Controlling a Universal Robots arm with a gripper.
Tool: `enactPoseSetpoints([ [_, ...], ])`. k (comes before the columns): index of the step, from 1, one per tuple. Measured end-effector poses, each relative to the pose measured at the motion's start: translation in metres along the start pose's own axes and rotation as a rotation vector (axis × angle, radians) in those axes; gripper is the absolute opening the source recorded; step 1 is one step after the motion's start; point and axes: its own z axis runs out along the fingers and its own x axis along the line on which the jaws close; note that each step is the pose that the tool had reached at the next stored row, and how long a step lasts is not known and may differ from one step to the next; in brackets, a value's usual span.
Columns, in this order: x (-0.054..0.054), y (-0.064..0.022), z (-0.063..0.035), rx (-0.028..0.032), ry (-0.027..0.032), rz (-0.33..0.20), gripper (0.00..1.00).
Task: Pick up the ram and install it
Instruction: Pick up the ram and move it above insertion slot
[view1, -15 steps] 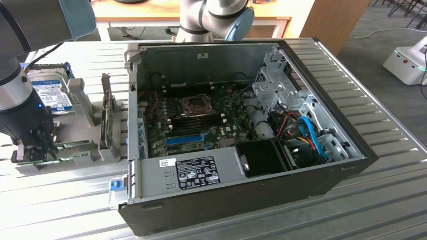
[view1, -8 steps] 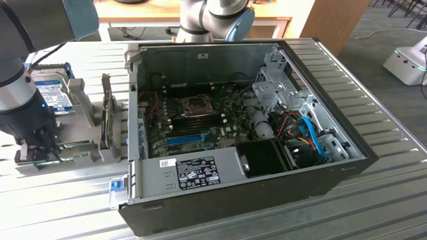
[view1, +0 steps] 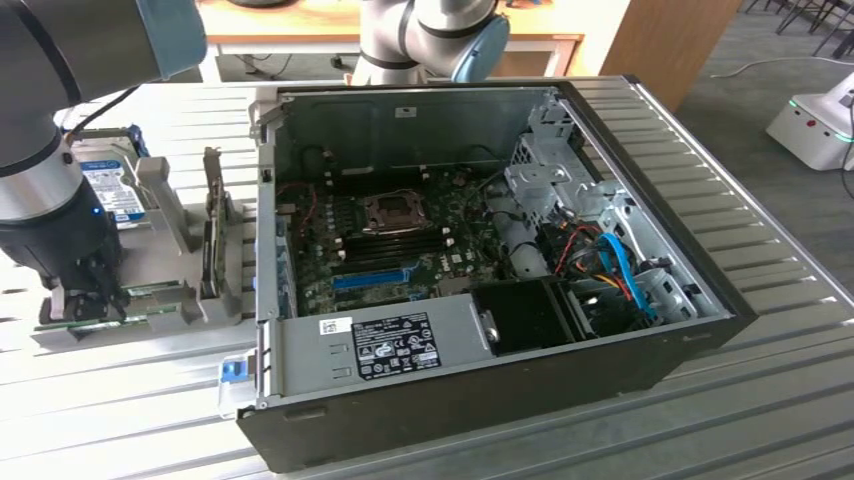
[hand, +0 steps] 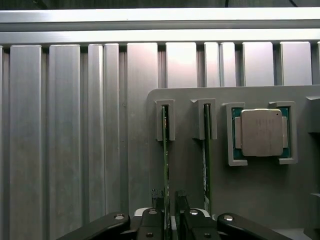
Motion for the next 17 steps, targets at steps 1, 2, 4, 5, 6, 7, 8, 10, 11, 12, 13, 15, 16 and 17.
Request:
enactPoseSetpoints([
  [1, 0.0, 0.0, 0.0001, -0.0001, 0.0001, 0.0, 0.23],
  [2, 0.0, 0.0, 0.0004, 0.0, 0.0, 0.0, 0.23],
  [4, 0.0, -0.0001, 0.0017, 0.0001, -0.0001, 0.0, 0.23],
  [5, 0.0, -0.0002, 0.0024, 0.0001, -0.0001, 0.0, 0.23],
  [6, 0.0, -0.0001, 0.0029, 0.0, 0.0, 0.0, 0.23],
  [7, 0.0, -0.0002, 0.0035, 0.0, 0.0, 0.0, 0.23],
  [8, 0.0, -0.0002, 0.0042, 0.0, 0.0, 0.0, 0.23],
  [10, 0.0, -0.0003, 0.0055, 0.0001, -0.0001, 0.0, 0.23],
  [11, 0.0, -0.0003, 0.0062, 0.0, 0.0, 0.0, 0.23],
  [12, 0.0, -0.0003, 0.0067, 0.0, 0.0, 0.0, 0.23],
  [13, 0.0, -0.0003, 0.007, -0.0002, 0.0001, 0.0, 0.23],
  [15, 0.0, -0.0003, 0.0073, -0.0002, 0.0001, 0.0, 0.23],
  [16, 0.0, -0.0003, 0.0074, -0.0002, 0.0001, 0.0, 0.23],
  [17, 0.0, -0.0004, 0.0075, 0.0, 0.0, 0.0, 0.23],
])
